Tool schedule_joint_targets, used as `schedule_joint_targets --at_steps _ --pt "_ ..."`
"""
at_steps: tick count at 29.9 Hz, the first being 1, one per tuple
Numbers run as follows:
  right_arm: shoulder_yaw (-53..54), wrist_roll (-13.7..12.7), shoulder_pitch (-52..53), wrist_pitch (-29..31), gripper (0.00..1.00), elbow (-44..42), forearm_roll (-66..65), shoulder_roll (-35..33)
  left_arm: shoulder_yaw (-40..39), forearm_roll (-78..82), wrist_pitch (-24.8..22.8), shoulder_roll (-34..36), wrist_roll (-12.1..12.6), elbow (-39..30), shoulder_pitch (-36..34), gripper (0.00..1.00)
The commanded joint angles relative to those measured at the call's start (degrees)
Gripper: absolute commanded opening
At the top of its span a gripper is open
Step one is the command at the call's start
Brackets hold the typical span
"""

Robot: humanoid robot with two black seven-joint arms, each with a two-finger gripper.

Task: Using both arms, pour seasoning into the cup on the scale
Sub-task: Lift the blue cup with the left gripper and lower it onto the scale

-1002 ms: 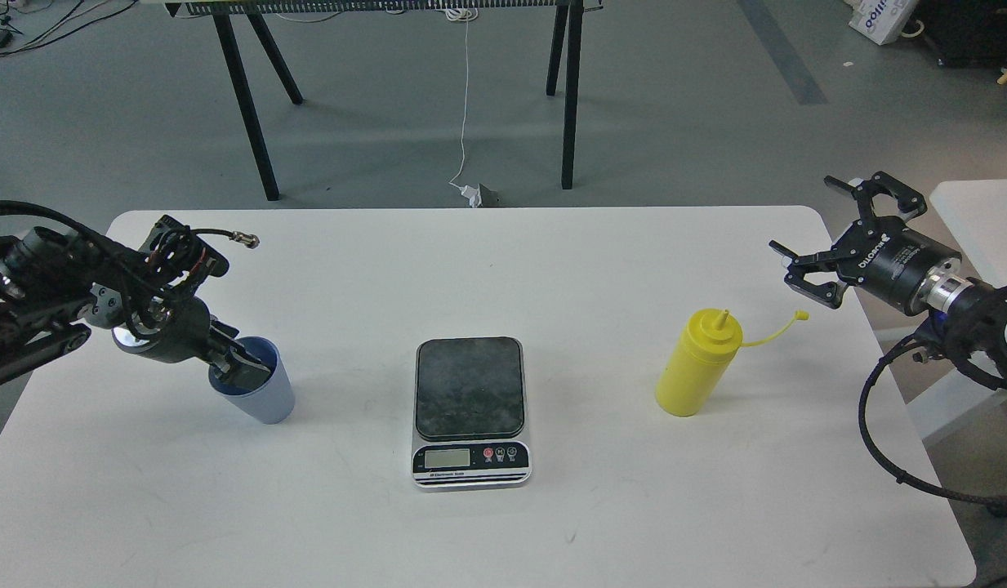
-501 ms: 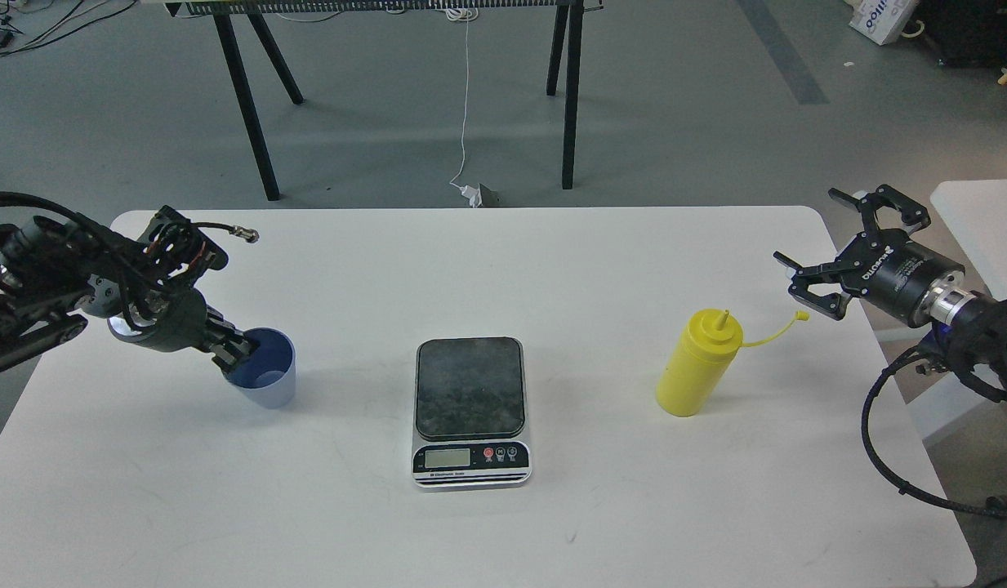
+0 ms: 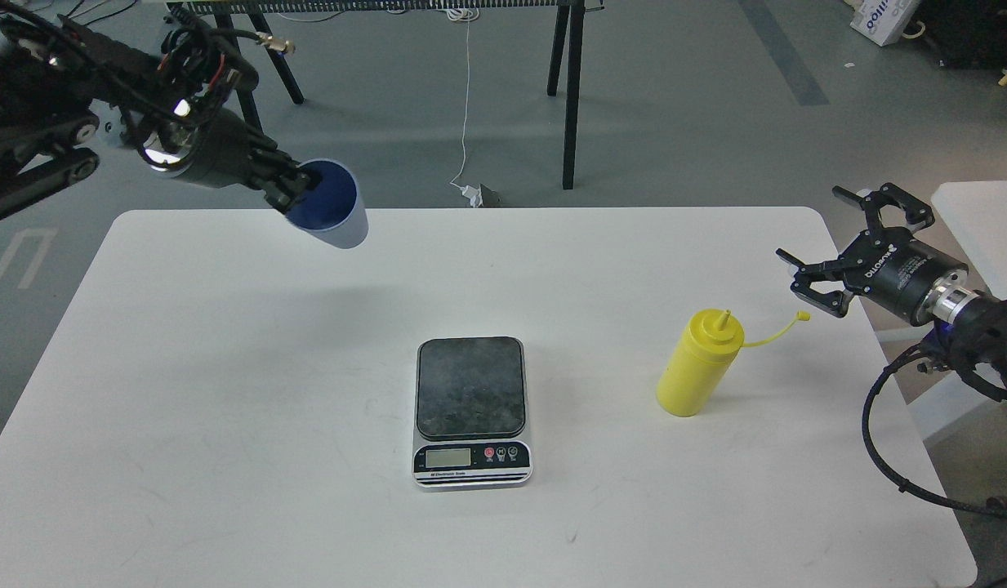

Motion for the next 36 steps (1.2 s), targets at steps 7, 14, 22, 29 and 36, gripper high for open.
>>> schedule_joint_targets --at_steps 7,14,22,29,36 --pt "0.5 0.0 0.0 0.0 0.99 -0.3 0.0 0.0 1.2 -4.4 0.0 -18.3 0.0 0.1 1.5 0.03" --pt "1.2 0.0 -0.4 0.0 0.99 -0.5 0.0 -0.5 2.1 -2.3 0.0 -17.5 0.0 0.1 8.0 0.03" --pt "1.2 0.0 -0.9 0.0 0.99 -0.4 0.0 -0.4 2.3 0.3 0.0 -13.9 0.0 0.1 11.9 0.03" --pt "1.2 0.0 -0.9 0.0 0.99 -0.5 0.0 -0.4 2.0 0.7 0.0 -13.9 0.0 0.2 14.5 0.03" --pt "1.2 0.0 -1.5 0.0 0.99 -0.5 0.0 -0.5 2.1 0.9 0.0 -14.5 0.0 0.8 15.6 0.04"
